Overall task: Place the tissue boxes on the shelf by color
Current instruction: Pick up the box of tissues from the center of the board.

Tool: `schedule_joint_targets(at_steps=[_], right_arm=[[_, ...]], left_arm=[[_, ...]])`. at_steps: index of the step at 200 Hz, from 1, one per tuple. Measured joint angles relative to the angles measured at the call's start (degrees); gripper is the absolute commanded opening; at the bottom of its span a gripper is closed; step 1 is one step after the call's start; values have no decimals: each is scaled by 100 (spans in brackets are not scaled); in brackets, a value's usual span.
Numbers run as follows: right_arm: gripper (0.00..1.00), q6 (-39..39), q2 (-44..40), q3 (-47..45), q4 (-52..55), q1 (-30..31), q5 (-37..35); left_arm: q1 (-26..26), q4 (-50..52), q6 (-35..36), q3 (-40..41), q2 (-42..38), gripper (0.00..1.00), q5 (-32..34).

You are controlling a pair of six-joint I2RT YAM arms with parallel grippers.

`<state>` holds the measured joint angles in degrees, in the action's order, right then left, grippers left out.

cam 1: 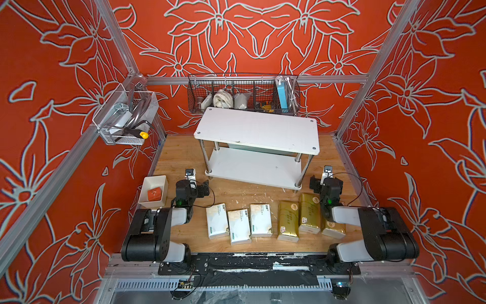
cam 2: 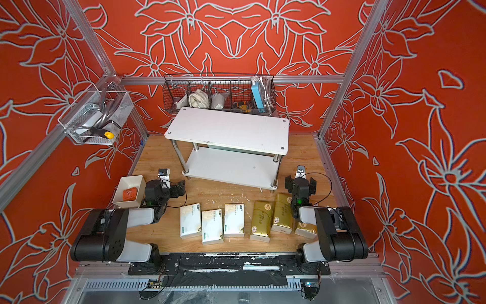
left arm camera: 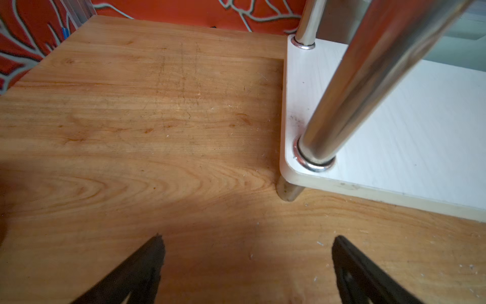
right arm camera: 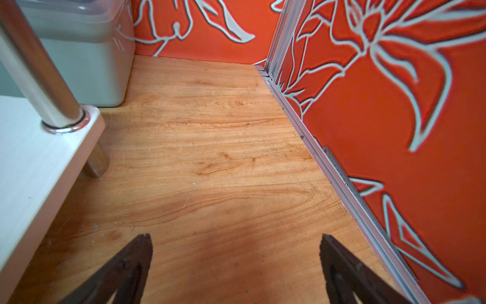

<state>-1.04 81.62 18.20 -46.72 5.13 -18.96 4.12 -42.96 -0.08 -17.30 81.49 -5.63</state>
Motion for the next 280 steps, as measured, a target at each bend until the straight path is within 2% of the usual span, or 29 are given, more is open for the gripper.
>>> schedule_joint_targets(at_steps=[141, 159, 194, 221, 252, 268, 280], right_arm=[[99, 0, -114, -7, 107, -4, 85], [99, 0, -258, -42, 72, -4, 94], [99, 4, -343, -105, 46, -4, 107], [99, -26, -892, 586, 1554, -22, 146], [99, -363, -1672, 1696, 2721, -28, -76], [99, -846, -1974, 2057, 3405, -28, -413], [99, -1508, -2208, 2201, 4124, -31, -767]], left_arm=[[-11, -74, -13, -7, -15, 98, 11], [-26, 448, -15, -245, -109, 98, 44], [-234, 1685, 24, -1368, -306, 98, 308], [-450, 2444, -22, -1934, -476, 98, 448], [-616, 3469, -415, -2326, -763, 98, 745], [-678, 4052, -765, -2406, -1108, 98, 931], [-728, 4492, -1027, -2422, -1445, 98, 1056]])
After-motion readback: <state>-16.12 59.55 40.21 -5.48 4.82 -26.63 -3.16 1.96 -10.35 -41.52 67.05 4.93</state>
